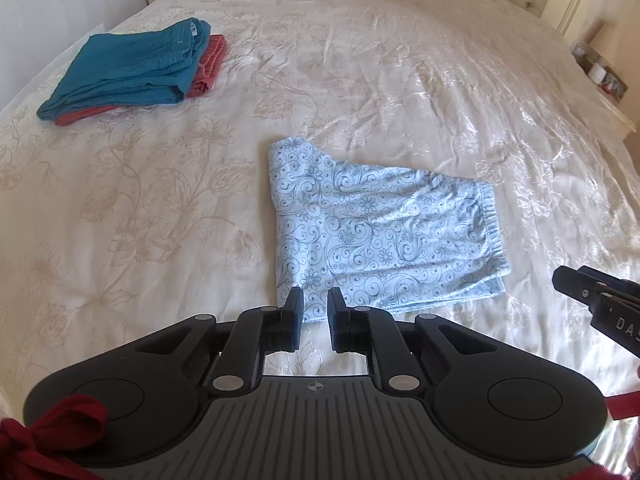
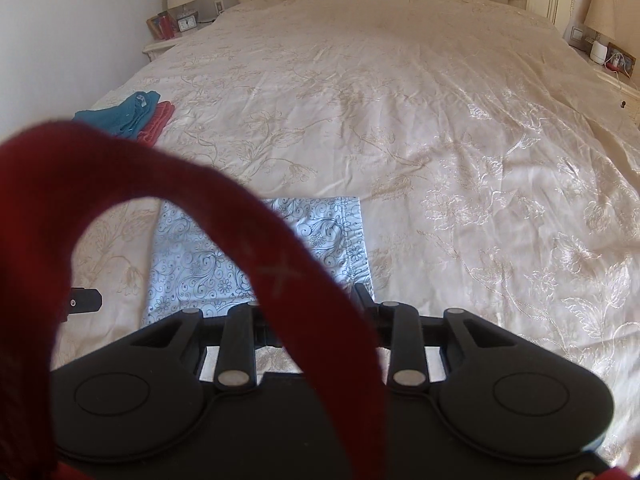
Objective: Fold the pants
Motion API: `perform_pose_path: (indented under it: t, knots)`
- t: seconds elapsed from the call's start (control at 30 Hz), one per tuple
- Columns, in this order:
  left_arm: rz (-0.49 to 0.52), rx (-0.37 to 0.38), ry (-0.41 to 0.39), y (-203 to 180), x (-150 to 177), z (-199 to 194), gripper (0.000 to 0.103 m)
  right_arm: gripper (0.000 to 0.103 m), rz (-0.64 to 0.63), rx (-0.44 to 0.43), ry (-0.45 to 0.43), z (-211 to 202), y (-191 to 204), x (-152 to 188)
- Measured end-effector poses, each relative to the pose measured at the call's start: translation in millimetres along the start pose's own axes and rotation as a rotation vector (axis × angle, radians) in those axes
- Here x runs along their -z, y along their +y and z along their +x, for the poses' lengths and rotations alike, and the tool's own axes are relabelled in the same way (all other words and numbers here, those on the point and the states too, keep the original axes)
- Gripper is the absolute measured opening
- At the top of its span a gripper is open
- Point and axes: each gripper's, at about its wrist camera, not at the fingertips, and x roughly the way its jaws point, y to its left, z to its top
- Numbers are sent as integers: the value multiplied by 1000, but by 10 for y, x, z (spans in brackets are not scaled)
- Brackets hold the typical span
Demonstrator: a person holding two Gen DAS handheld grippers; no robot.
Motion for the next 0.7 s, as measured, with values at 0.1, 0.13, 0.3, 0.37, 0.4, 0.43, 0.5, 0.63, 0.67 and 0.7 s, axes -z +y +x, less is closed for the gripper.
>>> perform_pose_path:
  t: [0.1,0.13,0.3,0.37,0.4,0.43,0.5,0.63,0.67,0.7]
  knots:
    - [-2,-18,-11,-45,59,-181,14,42,8,-6,-6,-148,80,25]
    - [-5,-27,-16,-64,78,-233,14,42,9,-9,-8,-190,101,37]
    - [-37,-39,-38,-116,154,-464,14,42,18,-23,-8,-370,183,95]
    - [-50,-40,-59,-129,176,-547,14,42,23,-21,-2,-424,201,113]
    - [-55,-43,-65,-138,186,-582,14,42,27,-22,-2,-457,199,123]
    - [-61,-44,-68,-149,192,-608,14,42,29,-22,-3,-481,206,136]
    - [-71,-47,-69,-168,198,-653,14,42,30,-14,-1,-519,216,150]
    - [-71,-9,-88,-189,246,-747,14,42,34,3,1,-600,216,186]
    - [-68,-11,-92,-201,261,-771,15,42,35,10,3,-615,217,194]
    - [-55,-13,-90,-221,269,-787,14,42,36,17,4,-630,226,199]
